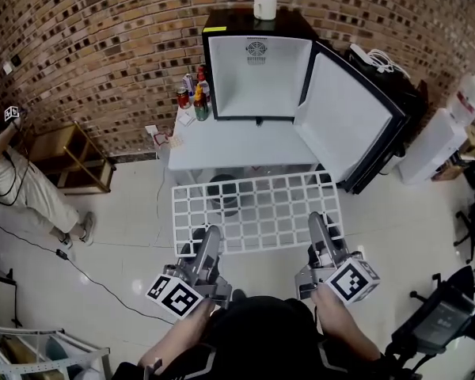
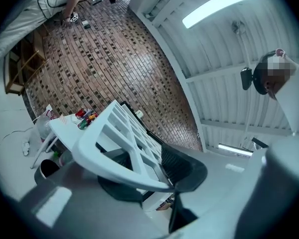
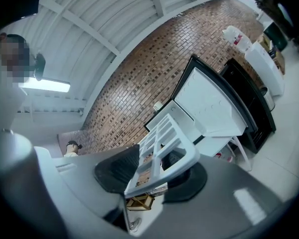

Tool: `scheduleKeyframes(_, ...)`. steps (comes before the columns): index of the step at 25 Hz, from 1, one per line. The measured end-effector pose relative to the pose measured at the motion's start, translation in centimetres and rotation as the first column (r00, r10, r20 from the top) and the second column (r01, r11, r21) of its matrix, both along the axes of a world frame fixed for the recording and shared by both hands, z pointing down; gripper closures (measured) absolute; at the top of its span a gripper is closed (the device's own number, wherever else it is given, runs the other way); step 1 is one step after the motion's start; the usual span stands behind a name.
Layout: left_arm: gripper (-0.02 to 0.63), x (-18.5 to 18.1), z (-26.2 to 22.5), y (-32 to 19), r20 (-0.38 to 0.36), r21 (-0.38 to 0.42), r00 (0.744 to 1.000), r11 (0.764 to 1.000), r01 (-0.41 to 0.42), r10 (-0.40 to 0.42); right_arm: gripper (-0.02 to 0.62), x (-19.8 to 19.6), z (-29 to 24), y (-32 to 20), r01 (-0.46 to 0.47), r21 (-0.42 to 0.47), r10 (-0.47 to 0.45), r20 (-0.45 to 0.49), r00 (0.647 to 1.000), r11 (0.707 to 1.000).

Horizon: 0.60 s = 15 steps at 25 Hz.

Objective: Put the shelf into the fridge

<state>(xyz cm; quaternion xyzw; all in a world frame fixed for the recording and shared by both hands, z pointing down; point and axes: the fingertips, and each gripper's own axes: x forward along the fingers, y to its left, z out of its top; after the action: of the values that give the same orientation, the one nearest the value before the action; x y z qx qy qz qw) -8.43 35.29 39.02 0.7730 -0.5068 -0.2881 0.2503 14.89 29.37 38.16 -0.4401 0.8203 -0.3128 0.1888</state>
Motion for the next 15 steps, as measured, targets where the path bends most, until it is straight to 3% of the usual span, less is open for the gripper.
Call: scheduleKeyframes(15,0.491,-2.2,0.4,-9.8,0.013,-0.034,1.0,0.999,-0.026,0.027,0.462,-2.2,0.9,-9.2,-0.018,-0.026,0.019,0.017,1.0,0.999)
